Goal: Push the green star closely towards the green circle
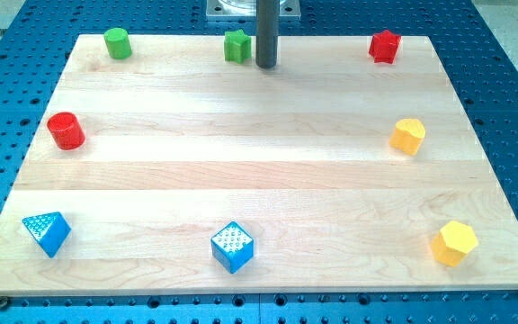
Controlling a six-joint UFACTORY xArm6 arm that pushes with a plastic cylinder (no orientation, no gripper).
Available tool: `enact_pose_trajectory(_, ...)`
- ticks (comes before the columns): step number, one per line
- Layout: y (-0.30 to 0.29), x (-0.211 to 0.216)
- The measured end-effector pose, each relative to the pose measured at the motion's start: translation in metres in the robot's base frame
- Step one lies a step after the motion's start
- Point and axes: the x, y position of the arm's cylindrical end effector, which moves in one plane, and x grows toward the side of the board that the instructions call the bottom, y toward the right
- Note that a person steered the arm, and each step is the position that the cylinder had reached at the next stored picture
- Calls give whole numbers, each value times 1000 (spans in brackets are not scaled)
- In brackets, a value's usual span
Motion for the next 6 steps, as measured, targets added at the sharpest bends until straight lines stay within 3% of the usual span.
enact_pose_trajectory(1,0,-34)
enact_pose_trajectory(3,-74,-22)
enact_pose_trajectory(4,-81,-24)
enact_pose_trajectory(5,-44,-2)
enact_pose_trajectory(6,-103,-2)
